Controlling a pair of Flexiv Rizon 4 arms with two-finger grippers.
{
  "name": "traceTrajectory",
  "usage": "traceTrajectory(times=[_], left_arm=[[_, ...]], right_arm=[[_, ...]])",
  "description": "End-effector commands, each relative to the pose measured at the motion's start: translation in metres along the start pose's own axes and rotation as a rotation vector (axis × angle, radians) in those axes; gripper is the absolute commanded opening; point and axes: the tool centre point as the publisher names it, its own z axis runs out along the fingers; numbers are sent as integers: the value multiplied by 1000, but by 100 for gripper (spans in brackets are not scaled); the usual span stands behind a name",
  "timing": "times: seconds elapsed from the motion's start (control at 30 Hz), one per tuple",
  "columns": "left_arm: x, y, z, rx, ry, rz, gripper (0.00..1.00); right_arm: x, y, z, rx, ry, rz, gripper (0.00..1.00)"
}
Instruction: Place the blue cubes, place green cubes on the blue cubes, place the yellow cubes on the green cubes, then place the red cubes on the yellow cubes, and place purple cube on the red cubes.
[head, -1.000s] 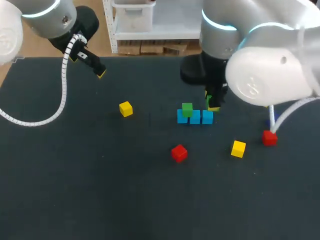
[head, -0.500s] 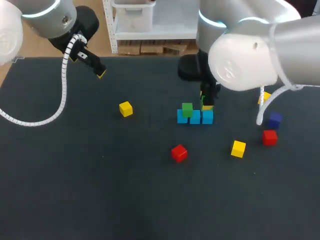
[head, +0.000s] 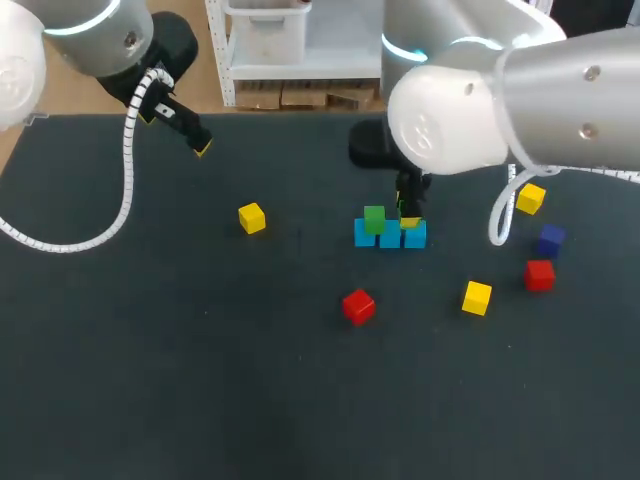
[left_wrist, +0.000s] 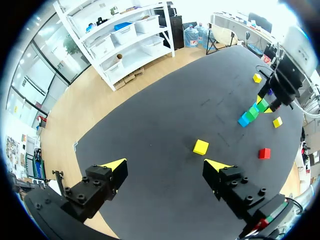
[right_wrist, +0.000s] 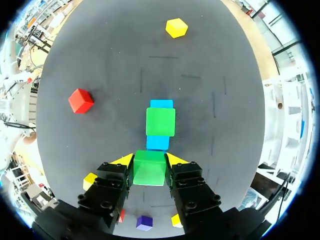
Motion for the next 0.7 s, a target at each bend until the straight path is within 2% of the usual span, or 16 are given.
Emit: traceTrajectory(times=[0.03,0.27,0.7], left_arm=[[-1,1,0,3,0,2,100],[-1,1,0,3,0,2,100],[-1,1,0,3,0,2,100]], right_arm=[[-3,-11,4,-17,16,2,0],[-2,-17,8,-22,29,4,0],[0,-15,17,-45,31,18,0]])
